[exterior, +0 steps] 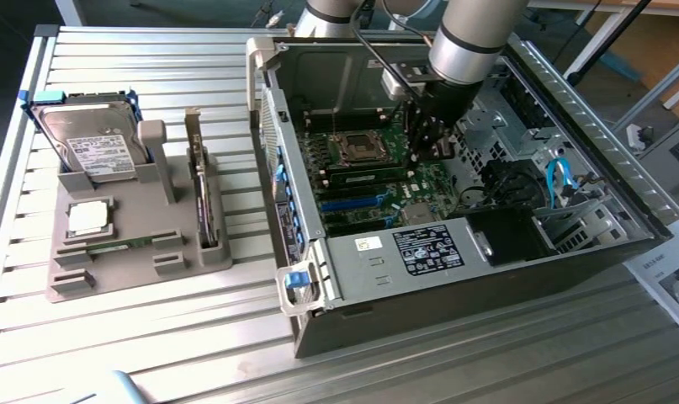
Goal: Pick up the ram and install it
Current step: 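Press down the ram until it locks into place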
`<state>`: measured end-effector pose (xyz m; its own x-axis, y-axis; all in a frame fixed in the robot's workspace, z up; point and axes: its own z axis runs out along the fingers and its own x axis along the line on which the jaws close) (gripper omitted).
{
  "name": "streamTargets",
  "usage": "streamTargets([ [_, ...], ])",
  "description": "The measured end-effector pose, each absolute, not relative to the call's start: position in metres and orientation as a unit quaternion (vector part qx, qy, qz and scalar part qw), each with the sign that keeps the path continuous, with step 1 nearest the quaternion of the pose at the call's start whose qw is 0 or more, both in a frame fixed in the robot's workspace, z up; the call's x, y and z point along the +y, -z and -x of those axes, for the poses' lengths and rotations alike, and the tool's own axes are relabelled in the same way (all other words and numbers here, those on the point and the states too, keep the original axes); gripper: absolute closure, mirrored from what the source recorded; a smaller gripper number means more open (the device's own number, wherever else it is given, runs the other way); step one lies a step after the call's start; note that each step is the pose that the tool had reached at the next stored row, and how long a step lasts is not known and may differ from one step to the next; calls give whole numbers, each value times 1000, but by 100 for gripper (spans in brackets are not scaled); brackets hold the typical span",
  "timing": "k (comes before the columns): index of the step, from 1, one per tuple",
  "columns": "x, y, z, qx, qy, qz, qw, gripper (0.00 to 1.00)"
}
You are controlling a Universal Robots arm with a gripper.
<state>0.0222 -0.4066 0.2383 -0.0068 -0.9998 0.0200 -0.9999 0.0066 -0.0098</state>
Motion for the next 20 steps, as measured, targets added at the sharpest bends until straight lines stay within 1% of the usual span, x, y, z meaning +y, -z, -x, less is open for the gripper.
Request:
streamTargets([
  [20,-406,-232,-22,-709,-11,-705,3,89],
])
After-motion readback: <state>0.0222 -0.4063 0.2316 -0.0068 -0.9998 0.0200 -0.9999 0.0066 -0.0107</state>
